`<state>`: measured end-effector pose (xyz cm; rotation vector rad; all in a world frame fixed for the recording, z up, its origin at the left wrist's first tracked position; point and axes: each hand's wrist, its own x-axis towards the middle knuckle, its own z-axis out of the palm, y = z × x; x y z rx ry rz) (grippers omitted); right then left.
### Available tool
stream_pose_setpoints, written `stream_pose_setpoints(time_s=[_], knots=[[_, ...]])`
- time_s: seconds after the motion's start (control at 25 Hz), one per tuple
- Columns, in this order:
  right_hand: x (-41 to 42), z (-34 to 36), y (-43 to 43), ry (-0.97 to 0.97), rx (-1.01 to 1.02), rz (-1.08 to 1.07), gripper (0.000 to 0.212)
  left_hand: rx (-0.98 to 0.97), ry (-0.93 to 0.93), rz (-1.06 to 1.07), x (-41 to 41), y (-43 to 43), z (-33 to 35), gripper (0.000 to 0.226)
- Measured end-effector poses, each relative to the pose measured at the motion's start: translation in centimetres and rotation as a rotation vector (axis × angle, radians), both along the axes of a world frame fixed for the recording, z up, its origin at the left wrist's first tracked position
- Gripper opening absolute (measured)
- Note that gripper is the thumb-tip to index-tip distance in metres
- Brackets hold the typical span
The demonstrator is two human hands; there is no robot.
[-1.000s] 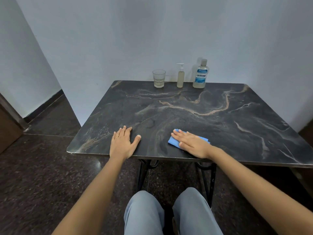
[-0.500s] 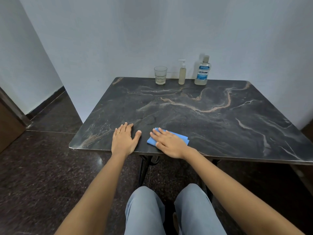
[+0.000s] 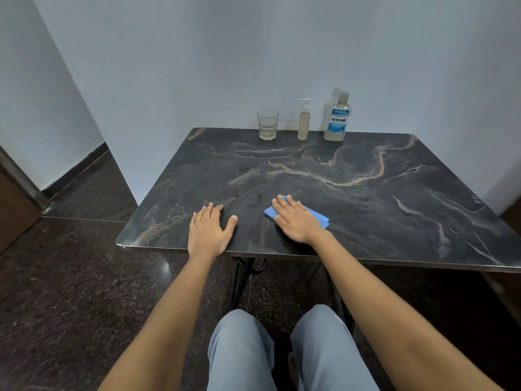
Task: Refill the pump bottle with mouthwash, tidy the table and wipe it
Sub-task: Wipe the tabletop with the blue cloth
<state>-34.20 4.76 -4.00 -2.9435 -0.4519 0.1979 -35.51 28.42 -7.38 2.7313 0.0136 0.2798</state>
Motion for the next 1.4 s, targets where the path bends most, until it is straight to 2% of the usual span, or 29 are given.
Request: stream_pose_setpoints(time_s=[0.12, 0.28, 0.36, 0.52, 0.6, 0.68, 0.76, 0.84, 0.92, 1.0, 1.12, 1.24, 1.32, 1.4], knots=[[-2.9, -0.4, 3.7, -0.024, 0.006, 0.149, 0.053, -0.022, -0.005, -0.003, -0.1, 0.1, 0.0, 0.061], [-6.1, -0.7, 0.6, -0.002, 0.073, 0.349, 0.052, -0.045, 0.030, -0.041, -0.1, 0.3, 0.4, 0.059], [-5.5, -0.5, -2.4, 0.001, 0.067, 0.298, 0.052, 0.005, 0.040, -0.096, 0.1, 1.1, 0.7, 0.065], [-1.0, -0.1, -4.7, -0.007, 0.008, 0.014, 0.051, 0.133, 0.036, -0.141, 1.2, 5.5, 1.4, 0.090], [1.1, -0.2, -3.0, -0.007, 0.001, -0.124, 0.053, 0.105, 0.045, -0.088, 1.6, 7.5, 1.3, 0.088], [1.8, -0.3, 0.4, -0.001, 0.001, -0.145, 0.055, 0.041, 0.029, -0.037, 1.5, 8.0, 0.9, 0.073], [0.7, -0.5, 4.3, -0.024, -0.003, -0.013, 0.055, 0.019, 0.001, -0.024, 1.6, 7.9, 0.4, 0.058], [-1.7, -0.7, 6.5, -0.047, 0.013, 0.182, 0.054, -0.005, -0.013, -0.028, 1.7, 8.1, 0.2, 0.052], [-3.3, -0.6, 5.3, -0.021, 0.071, 0.363, 0.053, -0.026, -0.034, -0.028, 1.8, 8.3, 0.0, 0.051], [-2.7, -0.4, 2.2, 0.006, 0.084, 0.424, 0.053, -0.053, -0.065, -0.015, 1.8, 8.3, -0.1, 0.048], [1.9, 0.0, -1.9, -0.014, 0.015, 0.203, 0.052, -0.086, -0.106, 0.011, 1.9, 8.0, -0.3, 0.047], [7.4, -0.1, -0.6, -0.016, 0.005, -0.049, 0.052, -0.065, -0.111, 0.026, 2.2, 8.1, -0.4, 0.049], [9.7, -0.4, 2.6, -0.021, 0.004, -0.110, 0.054, -0.047, -0.104, 0.020, 2.2, 8.1, -0.4, 0.050], [10.4, -0.6, 6.3, -0.012, 0.003, -0.060, 0.054, -0.051, -0.102, 0.028, 2.2, 8.0, -0.3, 0.050]])
